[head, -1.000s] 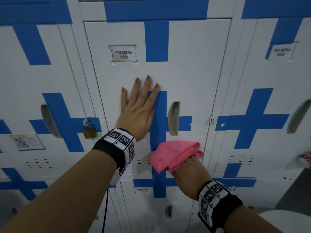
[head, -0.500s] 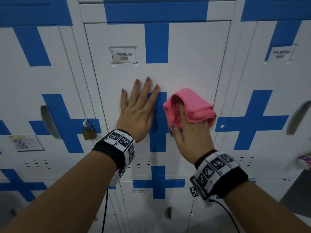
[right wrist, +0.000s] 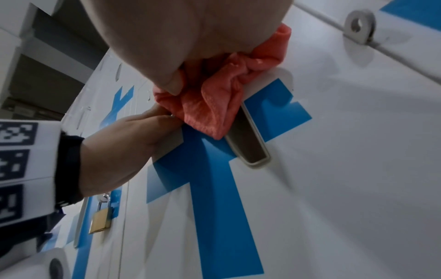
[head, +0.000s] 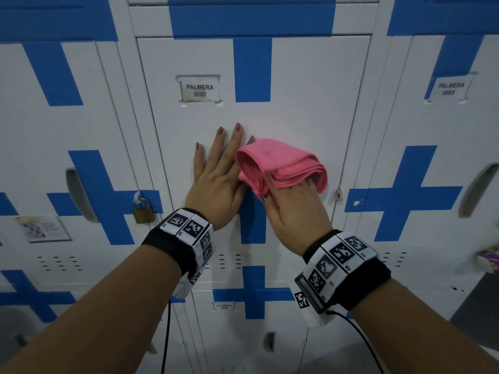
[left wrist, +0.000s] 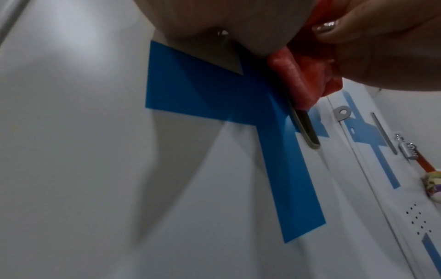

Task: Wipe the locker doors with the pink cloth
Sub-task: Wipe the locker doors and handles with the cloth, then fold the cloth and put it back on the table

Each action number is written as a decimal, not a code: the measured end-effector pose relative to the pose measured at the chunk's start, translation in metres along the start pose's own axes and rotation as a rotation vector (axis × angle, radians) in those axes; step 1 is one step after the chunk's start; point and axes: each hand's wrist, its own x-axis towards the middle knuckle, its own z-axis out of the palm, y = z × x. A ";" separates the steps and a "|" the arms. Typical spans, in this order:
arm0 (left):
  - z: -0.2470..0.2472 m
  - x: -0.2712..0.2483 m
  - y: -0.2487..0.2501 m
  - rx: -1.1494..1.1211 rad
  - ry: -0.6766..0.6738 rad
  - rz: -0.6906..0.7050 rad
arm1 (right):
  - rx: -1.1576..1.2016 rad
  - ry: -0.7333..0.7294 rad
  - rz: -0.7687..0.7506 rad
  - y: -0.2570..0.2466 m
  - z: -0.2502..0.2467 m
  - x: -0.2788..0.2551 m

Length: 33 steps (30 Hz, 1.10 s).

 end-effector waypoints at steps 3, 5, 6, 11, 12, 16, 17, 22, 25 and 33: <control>-0.008 -0.002 0.001 -0.059 -0.016 0.011 | -0.005 -0.025 -0.013 0.003 0.000 0.001; -0.014 -0.003 0.004 -0.132 -0.022 0.029 | 0.036 -0.032 -0.008 0.002 -0.004 0.003; -0.017 -0.004 0.006 -0.183 -0.022 0.042 | 0.080 -0.029 -0.002 0.001 -0.007 0.004; -0.024 -0.012 0.015 -0.315 -0.039 0.116 | 0.299 -0.098 0.100 -0.009 -0.031 0.002; -0.026 -0.015 0.018 -0.325 -0.042 0.124 | 0.297 -0.090 0.111 -0.010 -0.035 0.000; -0.034 -0.024 0.035 -0.548 -0.096 0.064 | 0.283 -0.016 0.167 -0.007 -0.039 -0.008; -0.037 -0.026 0.040 -0.624 -0.146 0.020 | 0.271 0.010 0.173 -0.008 -0.044 -0.009; -0.047 -0.037 0.048 -0.711 -0.240 -0.108 | 0.130 0.007 0.174 -0.009 -0.062 -0.012; -0.060 -0.040 0.053 -0.781 -0.280 -0.094 | 0.009 0.025 0.154 -0.004 -0.069 -0.020; -0.087 -0.043 0.077 -1.037 -0.352 -0.238 | 0.272 -0.198 0.316 0.001 -0.099 -0.060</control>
